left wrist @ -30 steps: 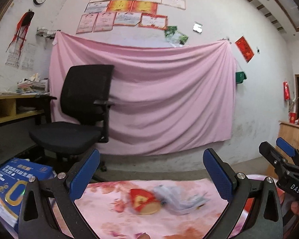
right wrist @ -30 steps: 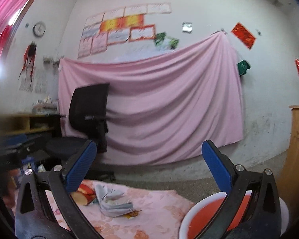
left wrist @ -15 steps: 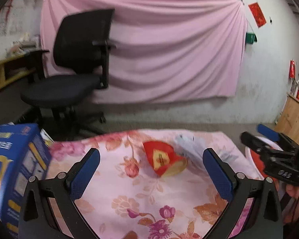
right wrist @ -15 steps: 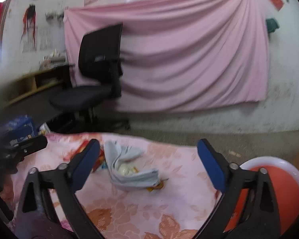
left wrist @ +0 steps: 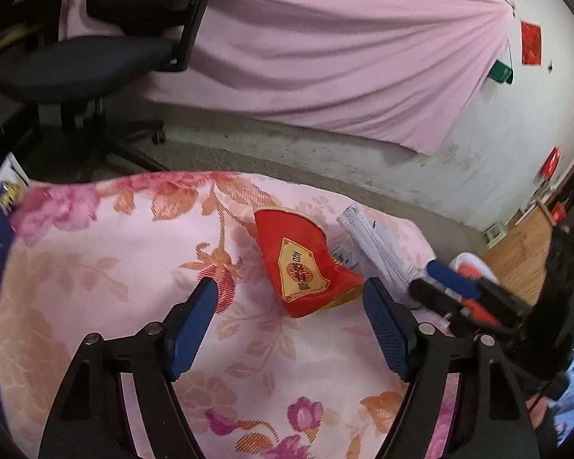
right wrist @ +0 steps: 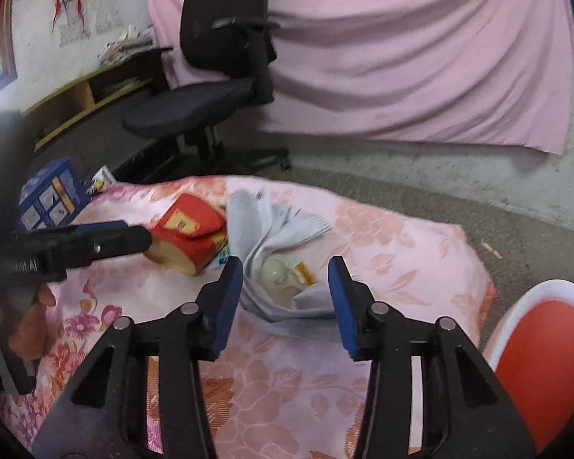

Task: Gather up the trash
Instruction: 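Grasp the red paper box with the left gripper while the right gripper grasps the grey mask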

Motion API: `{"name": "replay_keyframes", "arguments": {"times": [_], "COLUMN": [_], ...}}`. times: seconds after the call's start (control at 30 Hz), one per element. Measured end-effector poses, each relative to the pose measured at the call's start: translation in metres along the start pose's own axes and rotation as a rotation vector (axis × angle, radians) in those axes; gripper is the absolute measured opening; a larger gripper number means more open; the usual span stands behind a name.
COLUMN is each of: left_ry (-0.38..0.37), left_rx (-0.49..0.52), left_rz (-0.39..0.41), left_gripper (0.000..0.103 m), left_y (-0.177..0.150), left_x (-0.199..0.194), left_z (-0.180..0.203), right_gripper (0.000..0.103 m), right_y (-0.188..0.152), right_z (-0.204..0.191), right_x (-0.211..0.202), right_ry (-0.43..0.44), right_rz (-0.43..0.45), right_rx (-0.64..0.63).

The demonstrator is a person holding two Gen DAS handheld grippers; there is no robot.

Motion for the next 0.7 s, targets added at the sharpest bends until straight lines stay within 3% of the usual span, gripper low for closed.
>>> {"name": "replay_keyframes", "arguments": {"times": [0.13, 0.23, 0.3, 0.4, 0.5, 0.7], "left_ry": [-0.045, -0.071, -0.083, -0.100, -0.113, -0.104], "left_rx": [-0.030, -0.059, -0.076, -0.097, -0.108, -0.122], "left_rz": [-0.017, -0.034, -0.044, -0.054, -0.064, -0.052], "left_gripper": [0.072, 0.072, 0.066, 0.061, 0.049, 0.047], "left_y": [0.005, 0.008, 0.011, 0.014, 0.017, 0.019], "left_x": [0.004, 0.010, 0.014, 0.016, 0.020, 0.023], "left_z": [-0.001, -0.002, -0.004, -0.006, -0.007, -0.007], "right_gripper": [0.063, 0.047, 0.030, 0.028, 0.027, 0.027], "right_y": [-0.002, -0.003, -0.003, -0.003, -0.003, -0.004], "right_z": [-0.004, -0.003, -0.001, 0.004, 0.010, 0.019], "right_x": [0.013, 0.015, 0.012, 0.007, 0.001, -0.009], "right_ry": [-0.009, -0.014, -0.006, 0.015, 0.040, 0.083], "right_rz": [-0.062, -0.078, -0.074, -0.060, -0.046, -0.031], "right_rx": [-0.020, -0.016, -0.007, 0.022, 0.054, 0.103]}}
Point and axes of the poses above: each gripper's, at about its wrist camera, not at the fingertips, and x roughly the way its jaws point, z to its right, y to its top, the point moved 2 cm from there along x, roughly the way its jaws point, and after that the axes turned 11 degrees about x, right-handed, at the moved point
